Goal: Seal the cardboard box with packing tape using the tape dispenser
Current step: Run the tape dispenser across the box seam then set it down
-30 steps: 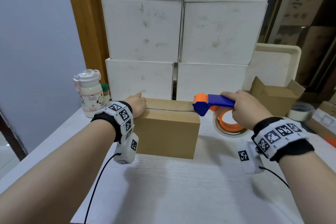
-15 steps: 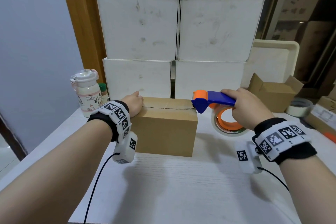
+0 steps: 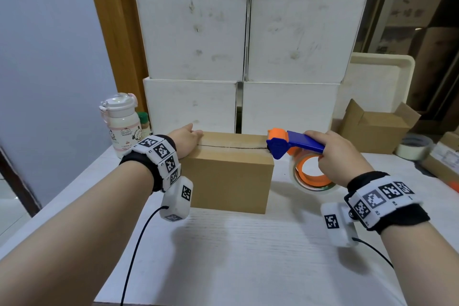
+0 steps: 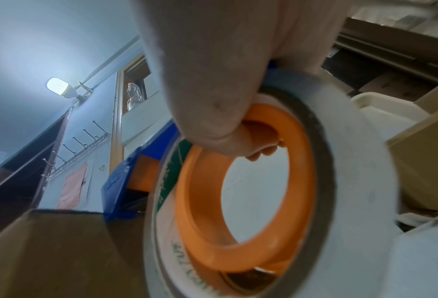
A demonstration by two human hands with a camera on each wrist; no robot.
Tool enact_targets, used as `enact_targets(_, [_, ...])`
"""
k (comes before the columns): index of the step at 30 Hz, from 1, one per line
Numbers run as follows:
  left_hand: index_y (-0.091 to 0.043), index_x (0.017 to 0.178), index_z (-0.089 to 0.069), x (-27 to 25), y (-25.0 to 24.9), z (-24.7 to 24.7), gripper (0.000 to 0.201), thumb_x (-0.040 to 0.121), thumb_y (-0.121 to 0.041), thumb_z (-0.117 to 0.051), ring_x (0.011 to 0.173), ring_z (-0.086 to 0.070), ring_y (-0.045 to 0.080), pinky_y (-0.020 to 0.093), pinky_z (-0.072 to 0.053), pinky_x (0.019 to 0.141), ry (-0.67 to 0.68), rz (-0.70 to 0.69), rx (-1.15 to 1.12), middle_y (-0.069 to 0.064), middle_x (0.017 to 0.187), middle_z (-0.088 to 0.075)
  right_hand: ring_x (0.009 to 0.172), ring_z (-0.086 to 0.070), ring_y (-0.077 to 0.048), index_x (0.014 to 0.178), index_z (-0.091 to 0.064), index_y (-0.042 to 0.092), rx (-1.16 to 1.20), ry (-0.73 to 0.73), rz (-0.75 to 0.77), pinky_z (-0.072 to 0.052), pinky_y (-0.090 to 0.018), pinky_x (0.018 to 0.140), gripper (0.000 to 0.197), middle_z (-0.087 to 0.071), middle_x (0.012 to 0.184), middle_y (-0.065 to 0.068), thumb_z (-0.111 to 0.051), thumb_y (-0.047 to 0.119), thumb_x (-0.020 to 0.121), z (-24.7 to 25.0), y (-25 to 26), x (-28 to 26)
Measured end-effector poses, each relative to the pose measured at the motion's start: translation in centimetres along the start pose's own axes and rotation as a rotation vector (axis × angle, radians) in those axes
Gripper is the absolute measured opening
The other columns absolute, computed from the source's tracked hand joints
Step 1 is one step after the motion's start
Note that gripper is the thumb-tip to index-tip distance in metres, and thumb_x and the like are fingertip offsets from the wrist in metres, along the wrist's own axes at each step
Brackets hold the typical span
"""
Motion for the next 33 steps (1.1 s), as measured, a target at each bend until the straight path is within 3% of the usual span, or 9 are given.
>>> enact_targets(5, [-0.019, 0.151, -0.017, 0.0, 0.2, -0.1, 0.074, 0.092, -0.060, -0.034, 0.142, -0.028, 0.027, 0.036, -0.020, 0.115, 0.015, -0.008, 0.059, 0.005, 0.155, -0.028, 0.093, -0.051, -0.022, 0.136, -0.045, 0.030, 0.056, 0.007, -0.035, -0.041, -0.031, 0.082, 0.065, -0.054, 0.104, -0.005, -0.042, -0.008, 0.083, -0.7, -0.4, -0.2])
enact_targets(9, [-0.020, 0.151, -0.016, -0.1, 0.0, 0.0, 0.077, 0.090, -0.061, -0.039, 0.141, -0.028, 0.026, 0.036, -0.022, 0.114, 0.021, 0.003, 0.088, 0.004, 0.155, -0.027, 0.096, -0.053, -0.024, 0.135, -0.045, 0.029, 0.118, 0.008, -0.063, -0.045, -0.034, 0.086, 0.065, -0.055, 0.109, -0.007, -0.043, -0.009, 0.083, -1.0, -0.4, -0.5])
enact_targets(15, [-0.018, 0.152, -0.012, 0.6, 0.0, -0.1, 0.075, 0.093, -0.059, -0.034, 0.142, -0.027, 0.029, 0.037, -0.021, 0.114, 0.046, 0.022, 0.178, 0.008, 0.155, -0.025, 0.096, -0.053, -0.026, 0.134, -0.047, 0.027, 0.167, 0.004, -0.081, -0.045, -0.036, 0.088, 0.064, -0.055, 0.108, -0.009, -0.041, -0.010, 0.082, -1.0, -0.1, -0.9])
enact_targets(20, [-0.021, 0.148, -0.021, 0.8, -1.0, 0.3, 0.075, 0.089, -0.066, -0.032, 0.132, -0.039, 0.034, 0.042, -0.033, 0.107, -0.018, 0.046, 0.418, 0.014, 0.148, -0.034, 0.093, -0.054, -0.025, 0.133, -0.048, 0.028, 0.171, 0.015, -0.092, -0.046, -0.035, 0.085, 0.064, -0.055, 0.105, -0.009, -0.042, -0.010, 0.082, -1.1, 0.0, -1.0])
enact_targets(22, [-0.020, 0.142, -0.033, 0.2, -2.2, 0.8, 0.066, 0.091, -0.061, -0.034, 0.126, -0.044, 0.032, 0.041, -0.036, 0.102, -0.129, -0.043, 0.586, 0.012, 0.141, -0.043, 0.092, -0.055, -0.026, 0.134, -0.047, 0.028, 0.168, 0.019, -0.097, -0.047, -0.035, 0.085, 0.064, -0.054, 0.105, -0.009, -0.042, -0.010, 0.083, -1.1, 0.0, -1.0])
enact_targets(24, [-0.017, 0.139, -0.038, -0.2, -3.4, 0.5, 0.052, 0.095, -0.045, -0.037, 0.125, -0.045, 0.030, 0.040, -0.036, 0.102, -0.184, -0.142, 0.604, 0.010, 0.140, -0.045, 0.094, -0.055, -0.026, 0.136, -0.045, 0.028, 0.157, 0.023, -0.101, -0.046, -0.035, 0.086, 0.064, -0.054, 0.107, -0.009, -0.042, -0.009, 0.084, -1.1, 0.1, -1.0])
enact_targets(26, [-0.017, 0.142, -0.036, -0.3, -4.4, -0.7, 0.048, 0.097, -0.034, -0.034, 0.131, -0.040, 0.029, 0.040, -0.034, 0.109, -0.136, -0.219, 0.468, 0.008, 0.146, -0.038, 0.095, -0.055, -0.026, 0.136, -0.045, 0.027, 0.148, 0.025, -0.094, -0.046, -0.034, 0.087, 0.063, -0.054, 0.108, -0.010, -0.043, -0.009, 0.084, -1.0, 0.4, -1.0])
enact_targets(29, [-0.015, 0.143, -0.036, -1.5, -6.5, -2.8, 0.047, 0.100, -0.032, -0.029, 0.137, -0.035, 0.025, 0.037, -0.027, 0.115, -0.066, -0.331, 0.296, 0.006, 0.150, -0.035, 0.095, -0.055, -0.026, 0.136, -0.045, 0.027, 0.152, 0.033, -0.079, -0.045, -0.033, 0.086, 0.062, -0.055, 0.108, -0.009, -0.043, -0.008, 0.084, -1.2, 0.9, -1.0])
enact_targets(33, [-0.012, 0.138, -0.039, -2.7, -8.2, -5.6, 0.043, 0.101, -0.027, -0.021, 0.136, -0.034, 0.025, 0.042, -0.023, 0.114, 0.018, -0.427, 0.357, 0.007, 0.142, -0.041, 0.095, -0.054, -0.025, 0.136, -0.044, 0.027, 0.162, 0.038, -0.064, -0.044, -0.031, 0.085, 0.063, -0.054, 0.106, -0.008, -0.043, -0.008, 0.084, -1.8, 1.8, -1.0])
Point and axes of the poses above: each hand's wrist, its own x-axis towards the middle knuckle, its own z-axis out of the back of the hand, y = z × x, the point moved 5 cm from there along x, towards the middle knuckle
